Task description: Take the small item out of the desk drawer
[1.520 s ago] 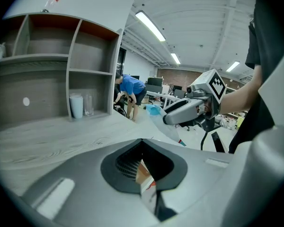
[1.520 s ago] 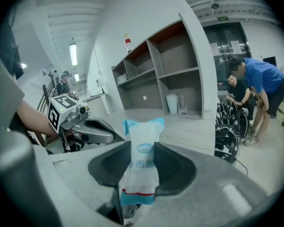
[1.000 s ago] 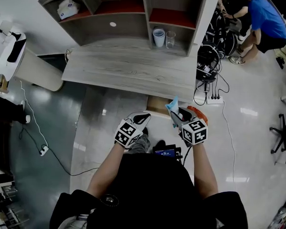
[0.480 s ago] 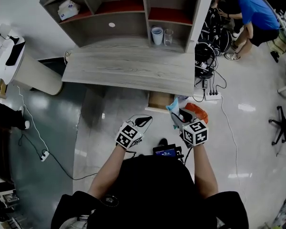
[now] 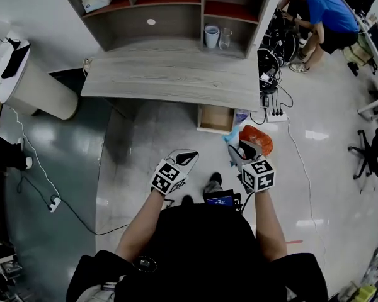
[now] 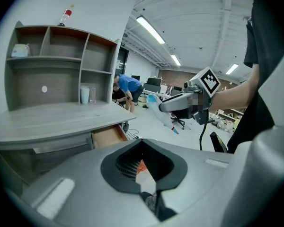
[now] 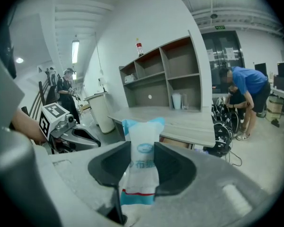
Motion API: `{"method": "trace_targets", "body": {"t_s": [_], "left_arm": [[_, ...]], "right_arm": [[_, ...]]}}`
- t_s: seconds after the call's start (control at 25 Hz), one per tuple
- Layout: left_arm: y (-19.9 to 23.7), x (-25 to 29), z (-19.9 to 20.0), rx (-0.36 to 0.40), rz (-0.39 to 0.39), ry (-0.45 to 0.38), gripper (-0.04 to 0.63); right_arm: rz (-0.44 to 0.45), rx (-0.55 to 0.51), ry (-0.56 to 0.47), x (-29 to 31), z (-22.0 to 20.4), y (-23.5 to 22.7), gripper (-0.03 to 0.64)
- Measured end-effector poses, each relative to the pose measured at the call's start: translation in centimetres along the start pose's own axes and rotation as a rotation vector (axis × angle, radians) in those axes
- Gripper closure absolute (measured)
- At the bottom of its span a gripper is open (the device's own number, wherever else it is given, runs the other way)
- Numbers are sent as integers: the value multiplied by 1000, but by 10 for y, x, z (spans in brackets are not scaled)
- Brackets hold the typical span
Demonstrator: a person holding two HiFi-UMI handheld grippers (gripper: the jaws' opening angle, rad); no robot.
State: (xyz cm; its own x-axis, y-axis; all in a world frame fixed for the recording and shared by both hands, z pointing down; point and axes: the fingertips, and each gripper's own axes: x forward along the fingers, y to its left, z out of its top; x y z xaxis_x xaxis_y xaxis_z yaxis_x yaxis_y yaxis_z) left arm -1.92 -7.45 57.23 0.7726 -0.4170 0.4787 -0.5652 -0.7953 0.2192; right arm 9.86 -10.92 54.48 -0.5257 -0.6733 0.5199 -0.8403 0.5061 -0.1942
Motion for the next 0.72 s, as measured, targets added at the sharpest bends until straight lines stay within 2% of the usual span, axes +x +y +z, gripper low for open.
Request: {"method": "trace_targets", "body": {"t_s": [0.4, 0.72], "left_arm": [[-24, -37, -23, 12, -50, -21, 595], [-46, -47, -34, -5, -77, -31, 595]], "right_arm": [[-86, 23, -13, -32, -28, 50, 469], [-136, 54, -5, -64, -51, 72, 469]]}}
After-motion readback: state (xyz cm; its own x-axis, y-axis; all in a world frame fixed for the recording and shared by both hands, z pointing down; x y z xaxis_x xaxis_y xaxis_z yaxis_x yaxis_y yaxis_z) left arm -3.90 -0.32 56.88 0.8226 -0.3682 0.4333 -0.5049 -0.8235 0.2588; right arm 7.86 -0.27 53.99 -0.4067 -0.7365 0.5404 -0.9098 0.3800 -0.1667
